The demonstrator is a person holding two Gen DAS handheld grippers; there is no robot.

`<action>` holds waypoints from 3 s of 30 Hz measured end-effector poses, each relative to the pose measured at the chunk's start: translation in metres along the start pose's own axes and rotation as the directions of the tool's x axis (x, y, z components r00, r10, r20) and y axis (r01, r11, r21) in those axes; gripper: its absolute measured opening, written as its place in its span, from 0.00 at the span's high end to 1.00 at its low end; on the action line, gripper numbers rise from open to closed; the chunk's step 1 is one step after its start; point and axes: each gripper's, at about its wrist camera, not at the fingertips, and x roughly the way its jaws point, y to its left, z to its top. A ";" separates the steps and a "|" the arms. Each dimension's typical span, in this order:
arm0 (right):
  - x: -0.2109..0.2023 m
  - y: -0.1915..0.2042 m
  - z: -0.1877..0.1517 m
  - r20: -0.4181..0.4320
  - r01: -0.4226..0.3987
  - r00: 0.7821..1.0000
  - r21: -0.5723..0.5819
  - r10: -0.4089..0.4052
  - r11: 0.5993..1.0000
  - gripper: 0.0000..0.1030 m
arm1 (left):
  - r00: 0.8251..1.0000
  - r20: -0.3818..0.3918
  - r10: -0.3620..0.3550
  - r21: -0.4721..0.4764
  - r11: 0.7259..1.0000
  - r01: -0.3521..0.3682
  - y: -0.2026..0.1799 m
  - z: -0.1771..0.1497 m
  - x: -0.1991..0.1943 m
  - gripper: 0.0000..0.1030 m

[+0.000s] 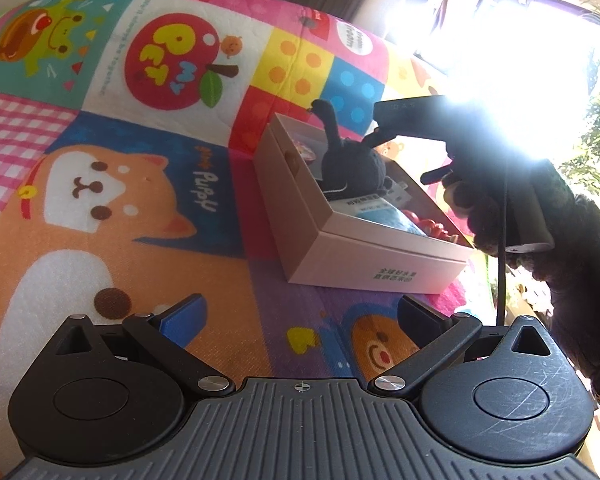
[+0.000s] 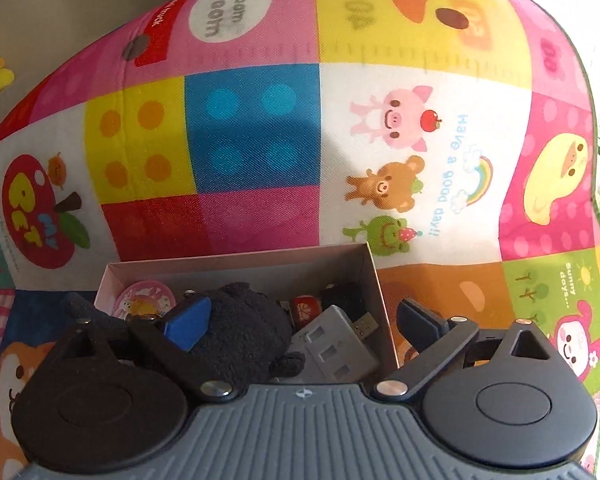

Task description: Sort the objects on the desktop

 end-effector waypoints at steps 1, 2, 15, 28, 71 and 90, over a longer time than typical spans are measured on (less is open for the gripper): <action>0.001 0.000 -0.002 -0.012 -0.014 1.000 0.006 0.014 1.000 0.01 | 1.000 -0.002 -0.001 0.003 1.000 0.001 0.000 0.000 0.000 0.00; 0.000 0.002 -0.005 -0.003 -0.013 1.000 -0.005 0.013 1.000 0.00 | 1.000 -0.003 -0.002 0.008 1.000 0.002 -0.001 -0.001 0.000 0.00; -0.078 0.001 -0.062 0.266 0.057 0.964 -0.213 0.001 0.975 0.00 | 0.997 -0.014 0.076 0.052 0.996 -0.076 -0.012 -0.002 -0.005 0.00; -0.134 -0.046 -0.237 0.094 -0.115 0.988 -0.118 0.127 0.986 0.00 | 0.973 0.027 0.227 0.217 0.949 -0.228 -0.048 -0.034 -0.022 0.00; -0.089 -0.007 -0.237 0.183 0.005 0.983 -0.131 0.020 0.991 0.00 | 0.922 0.013 0.386 0.241 0.894 -0.378 -0.025 -0.033 0.010 0.00; -0.089 -0.007 -0.237 0.183 0.004 0.983 -0.131 0.020 0.991 0.00 | 0.922 0.013 0.386 0.241 0.894 -0.378 -0.026 -0.033 0.010 0.00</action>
